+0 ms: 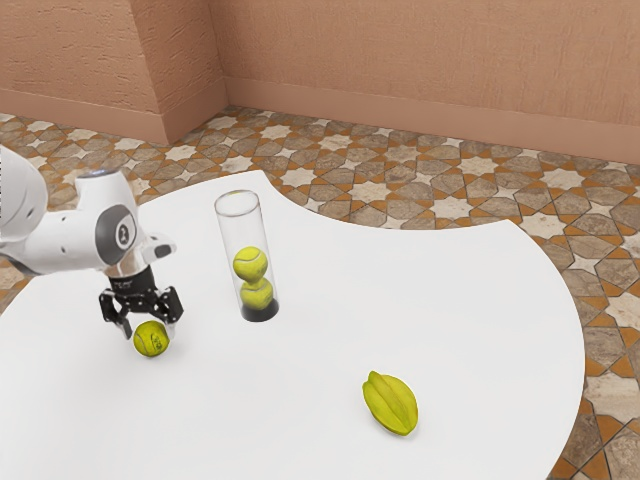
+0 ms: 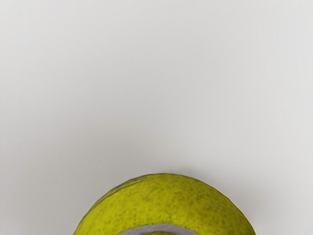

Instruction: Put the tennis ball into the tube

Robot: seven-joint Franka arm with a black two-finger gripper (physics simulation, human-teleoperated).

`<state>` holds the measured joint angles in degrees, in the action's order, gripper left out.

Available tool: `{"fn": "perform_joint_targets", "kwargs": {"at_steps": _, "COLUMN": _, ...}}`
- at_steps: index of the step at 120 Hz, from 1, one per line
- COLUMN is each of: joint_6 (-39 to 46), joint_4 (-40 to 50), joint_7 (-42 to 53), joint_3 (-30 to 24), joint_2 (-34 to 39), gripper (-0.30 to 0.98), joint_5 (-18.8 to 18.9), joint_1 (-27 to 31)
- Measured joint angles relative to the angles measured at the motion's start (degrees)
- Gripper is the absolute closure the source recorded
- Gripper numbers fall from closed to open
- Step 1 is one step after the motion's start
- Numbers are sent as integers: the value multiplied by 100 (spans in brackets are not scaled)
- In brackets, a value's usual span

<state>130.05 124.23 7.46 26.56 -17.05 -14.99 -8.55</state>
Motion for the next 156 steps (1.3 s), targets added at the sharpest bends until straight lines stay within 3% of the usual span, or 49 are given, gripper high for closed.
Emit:
{"fn": "perform_joint_targets", "kwargs": {"at_steps": 60, "joint_6": 94, "joint_4": 150, "joint_7": 216, "joint_3": -116, "joint_2": -85, "gripper": 2, "joint_5": -183, "joint_1": 18}}
{"fn": "perform_joint_targets", "kwargs": {"at_steps": 85, "joint_6": 94, "joint_4": 150, "joint_7": 264, "joint_3": -115, "joint_2": -75, "gripper": 23, "joint_5": -183, "joint_1": 38}}
{"fn": "perform_joint_targets", "kwargs": {"at_steps": 118, "joint_6": 37, "joint_4": 63, "joint_7": 268, "joint_3": -111, "joint_2": 373, "gripper": 33, "joint_5": -23, "joint_1": -7}}
{"fn": "perform_joint_targets", "kwargs": {"at_steps": 130, "joint_6": -305, "joint_4": -472, "joint_7": 247, "joint_3": -105, "joint_2": 638, "gripper": 35, "joint_5": 235, "joint_1": -20}}
{"fn": "perform_joint_targets", "kwargs": {"at_steps": 156, "joint_6": -1887, "joint_4": -2862, "joint_7": 226, "joint_3": -248, "joint_2": 592, "gripper": 35, "joint_5": 596, "joint_1": -62}}
